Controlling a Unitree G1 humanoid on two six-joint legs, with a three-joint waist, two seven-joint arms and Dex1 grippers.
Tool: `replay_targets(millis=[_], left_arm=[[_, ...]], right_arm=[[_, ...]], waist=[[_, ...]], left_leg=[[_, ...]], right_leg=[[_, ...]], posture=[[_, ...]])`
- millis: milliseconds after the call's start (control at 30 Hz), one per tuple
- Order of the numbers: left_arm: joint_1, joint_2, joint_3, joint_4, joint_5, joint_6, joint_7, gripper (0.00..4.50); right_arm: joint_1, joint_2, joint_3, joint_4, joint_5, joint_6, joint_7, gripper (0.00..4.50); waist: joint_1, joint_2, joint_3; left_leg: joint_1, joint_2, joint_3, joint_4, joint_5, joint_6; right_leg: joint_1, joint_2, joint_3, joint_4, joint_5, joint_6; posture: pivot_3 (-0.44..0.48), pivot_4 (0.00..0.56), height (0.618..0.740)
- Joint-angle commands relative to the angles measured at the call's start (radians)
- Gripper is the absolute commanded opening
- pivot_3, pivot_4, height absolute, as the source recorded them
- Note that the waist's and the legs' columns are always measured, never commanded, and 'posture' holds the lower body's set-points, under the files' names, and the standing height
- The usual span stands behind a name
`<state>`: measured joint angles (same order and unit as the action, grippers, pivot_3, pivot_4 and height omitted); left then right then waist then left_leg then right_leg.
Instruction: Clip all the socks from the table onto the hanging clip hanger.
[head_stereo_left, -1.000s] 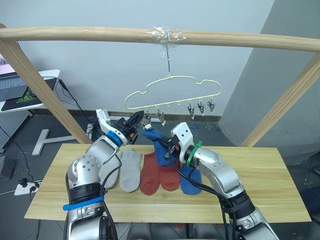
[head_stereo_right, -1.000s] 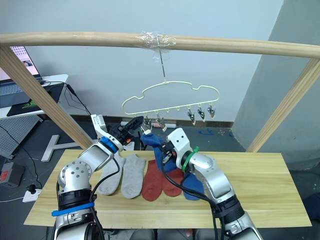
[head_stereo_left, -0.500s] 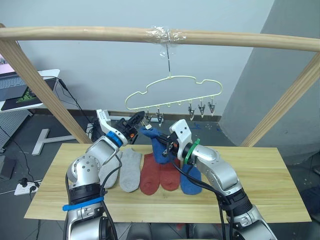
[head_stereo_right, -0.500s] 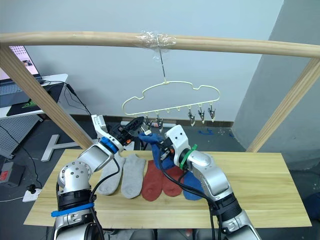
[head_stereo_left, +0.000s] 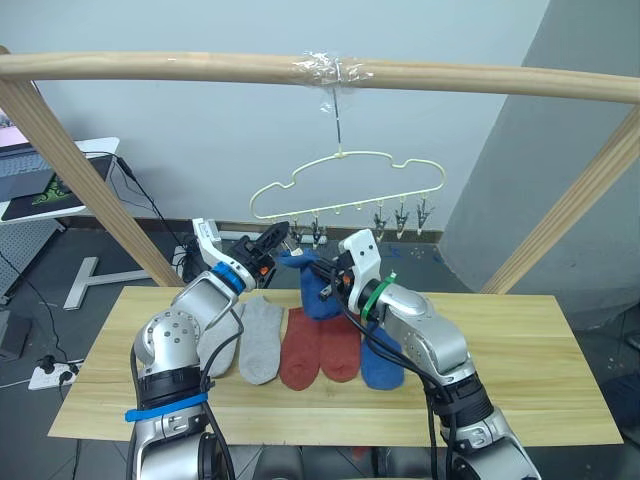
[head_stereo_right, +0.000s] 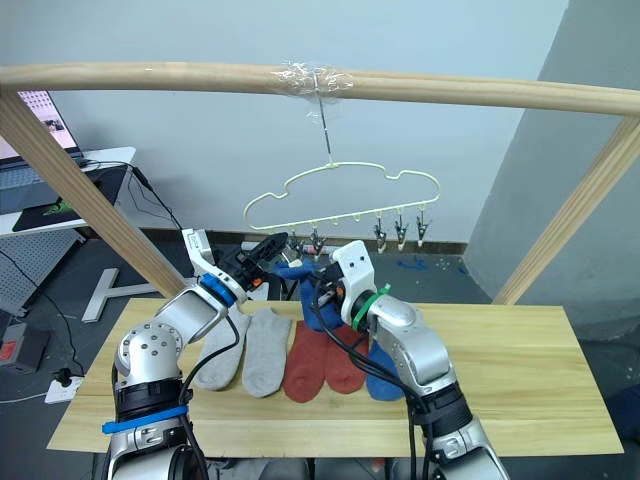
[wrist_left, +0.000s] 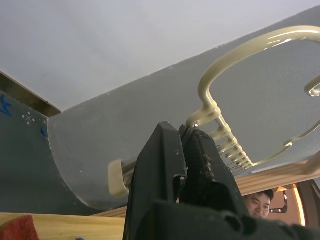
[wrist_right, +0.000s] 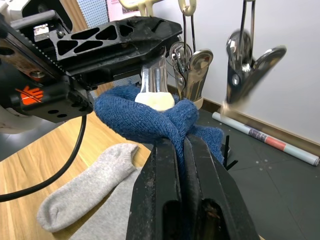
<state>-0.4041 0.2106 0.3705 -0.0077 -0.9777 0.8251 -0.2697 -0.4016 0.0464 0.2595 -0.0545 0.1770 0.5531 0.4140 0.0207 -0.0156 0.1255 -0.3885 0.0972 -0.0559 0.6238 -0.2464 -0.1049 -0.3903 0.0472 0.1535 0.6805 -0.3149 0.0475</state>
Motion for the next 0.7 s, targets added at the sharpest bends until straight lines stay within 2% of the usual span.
replay_targets(millis=[33,167,200,233,400,433,533,567,700], left_arm=[[0.008,0.007,0.011,-0.018,-0.005,-0.011,-0.006,0.88],[0.011,0.005,0.017,-0.02,-0.016,-0.005,0.004,2.22],[0.013,0.004,0.017,-0.024,-0.016,-0.005,0.007,2.39],[0.02,0.008,0.016,-0.033,-0.012,-0.005,0.008,2.82],[0.043,0.043,0.023,-0.065,0.0,-0.01,0.011,4.35],[0.045,0.056,0.028,-0.065,0.006,-0.017,0.01,4.48],[0.056,0.106,0.021,-0.071,0.05,-0.058,-0.021,4.48],[0.064,0.129,0.011,-0.078,0.077,-0.079,-0.041,4.5],[0.098,0.188,-0.047,-0.112,0.152,-0.119,-0.113,4.5]], right_arm=[[-0.02,0.004,0.008,-0.019,0.001,-0.027,0.003,0.0],[-0.02,0.004,0.016,-0.018,0.002,-0.028,0.006,0.0],[-0.02,0.003,0.02,-0.017,0.001,-0.029,0.009,0.0],[-0.02,0.002,0.028,-0.017,-0.002,-0.031,0.011,0.0],[-0.022,0.003,0.045,-0.018,0.008,-0.023,0.021,0.0],[-0.022,0.007,0.045,-0.02,0.024,-0.008,0.032,0.0],[-0.024,0.029,0.033,-0.026,0.071,0.04,0.053,0.0],[-0.027,0.034,0.029,-0.026,0.082,0.054,0.057,0.58],[-0.03,0.025,0.026,-0.017,0.09,0.077,0.059,1.9]], waist=[[0.0,0.0,0.0],[0.003,0.0,0.0],[0.004,0.0,0.0],[0.004,0.0,0.0],[0.005,0.0,0.0],[0.005,0.0,0.0],[0.004,0.0,0.0],[0.003,0.0,0.0],[0.005,0.0,0.0]], left_leg=[[0.0,0.0,0.0,0.0,0.0,0.0],[-0.008,0.0,0.0,0.001,0.0,0.0],[-0.009,0.0,-0.001,0.001,0.0,0.0],[-0.011,0.0,-0.001,0.001,0.0,-0.001],[-0.013,0.0,0.0,0.0,0.002,-0.003],[-0.013,0.0,-0.001,0.0,0.002,-0.003],[-0.013,0.0,0.0,0.0,0.001,-0.003],[-0.013,0.0,0.0,0.0,0.001,-0.003],[-0.013,0.0,0.0,0.0,0.002,-0.003]], right_leg=[[0.0,0.0,0.0,0.0,0.0,0.0],[-0.006,0.0,0.0,0.0,0.0,-0.001],[-0.007,0.0,-0.001,0.0,0.0,-0.001],[-0.01,0.0,-0.001,0.0,0.001,-0.001],[-0.014,0.0,-0.001,0.002,0.001,-0.001],[-0.014,0.0,-0.001,0.002,0.001,-0.001],[-0.014,0.0,-0.001,0.002,0.001,-0.001],[-0.014,0.0,-0.001,0.002,0.001,-0.001],[-0.014,0.0,-0.001,0.002,0.001,-0.001]], posture=[[0.158,0.123,0.74],[0.158,0.119,0.74],[0.158,0.119,0.74],[0.158,0.119,0.74],[0.157,0.117,0.74],[0.156,0.113,0.74],[0.158,0.112,0.74],[0.158,0.112,0.74],[0.163,0.107,0.74]])
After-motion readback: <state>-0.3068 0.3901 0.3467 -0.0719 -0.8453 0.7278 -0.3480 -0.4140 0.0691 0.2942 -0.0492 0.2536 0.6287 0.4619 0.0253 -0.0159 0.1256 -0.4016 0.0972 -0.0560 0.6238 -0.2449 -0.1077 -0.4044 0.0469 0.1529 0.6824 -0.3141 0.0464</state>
